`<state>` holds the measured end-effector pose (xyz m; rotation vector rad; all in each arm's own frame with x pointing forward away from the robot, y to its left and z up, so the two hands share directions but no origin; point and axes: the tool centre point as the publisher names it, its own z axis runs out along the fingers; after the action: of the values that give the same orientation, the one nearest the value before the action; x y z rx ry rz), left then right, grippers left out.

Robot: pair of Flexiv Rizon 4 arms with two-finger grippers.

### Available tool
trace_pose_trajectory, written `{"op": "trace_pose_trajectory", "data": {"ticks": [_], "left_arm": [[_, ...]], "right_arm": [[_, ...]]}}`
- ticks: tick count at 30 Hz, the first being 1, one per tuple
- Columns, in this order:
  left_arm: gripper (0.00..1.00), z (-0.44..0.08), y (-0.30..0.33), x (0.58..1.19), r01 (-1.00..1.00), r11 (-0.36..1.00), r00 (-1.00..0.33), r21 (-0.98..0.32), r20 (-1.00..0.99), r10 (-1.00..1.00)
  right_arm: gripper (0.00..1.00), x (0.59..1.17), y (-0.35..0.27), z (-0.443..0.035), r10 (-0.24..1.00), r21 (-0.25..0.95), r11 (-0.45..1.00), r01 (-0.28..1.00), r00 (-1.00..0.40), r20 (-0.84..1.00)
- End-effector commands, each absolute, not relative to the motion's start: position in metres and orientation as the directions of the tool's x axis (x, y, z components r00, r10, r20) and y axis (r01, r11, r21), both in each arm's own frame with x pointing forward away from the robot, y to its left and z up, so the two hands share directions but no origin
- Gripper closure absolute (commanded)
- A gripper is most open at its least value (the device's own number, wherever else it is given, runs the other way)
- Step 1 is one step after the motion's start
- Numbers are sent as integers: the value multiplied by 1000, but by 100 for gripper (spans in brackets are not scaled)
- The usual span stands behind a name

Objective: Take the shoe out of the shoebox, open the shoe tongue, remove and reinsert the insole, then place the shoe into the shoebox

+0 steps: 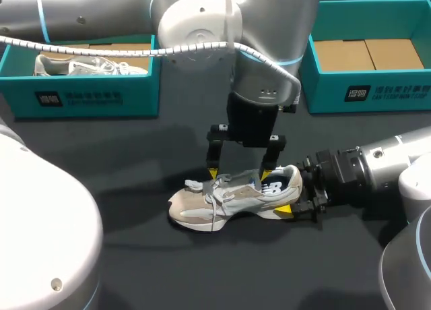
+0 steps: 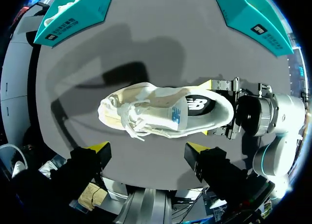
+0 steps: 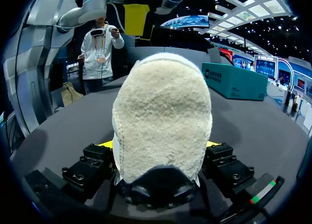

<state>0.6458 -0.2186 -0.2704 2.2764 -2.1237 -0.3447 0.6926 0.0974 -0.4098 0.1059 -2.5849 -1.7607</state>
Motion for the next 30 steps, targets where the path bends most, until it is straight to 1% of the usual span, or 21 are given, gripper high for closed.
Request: {"op": "trace_pose_trajectory", "data": {"ticks": [1,5,9,11,13,15,20,22,30], "left_arm": [[0,-279,-240,641,-984,-117,86,135,-216,-973],[0,-287,-244,647,-978,-135,95,161,-238,-967],[0,-295,-249,649,-976,-146,101,160,-260,-960],[7,-299,-252,651,-974,-154,106,164,-271,-957],[10,-303,-254,652,-973,-162,110,164,-287,-952],[24,-306,-255,653,-972,-172,117,161,-303,-946],[28,-317,-259,657,-965,-198,128,173,-350,-928],[27,-321,-261,659,-961,-202,121,188,-369,-921],[35,-330,-266,664,-955,-222,120,194,-433,-894]], "right_arm": [[100,693,99,-411,-63,929,368,-49,-998,-28],[100,693,99,-411,-63,929,368,-49,-998,-28],[100,693,99,-411,-63,929,368,-49,-998,-28],[100,693,99,-411,-63,929,368,-49,-998,-28],[100,693,99,-411,-63,929,368,-49,-998,-28],[100,693,99,-411,-63,929,368,-49,-998,-28],[100,693,99,-411,-63,929,368,-49,-998,-28],[100,693,99,-411,-63,929,368,-49,-998,-28],[100,693,99,-411,-63,929,368,-49,-998,-28]]}}
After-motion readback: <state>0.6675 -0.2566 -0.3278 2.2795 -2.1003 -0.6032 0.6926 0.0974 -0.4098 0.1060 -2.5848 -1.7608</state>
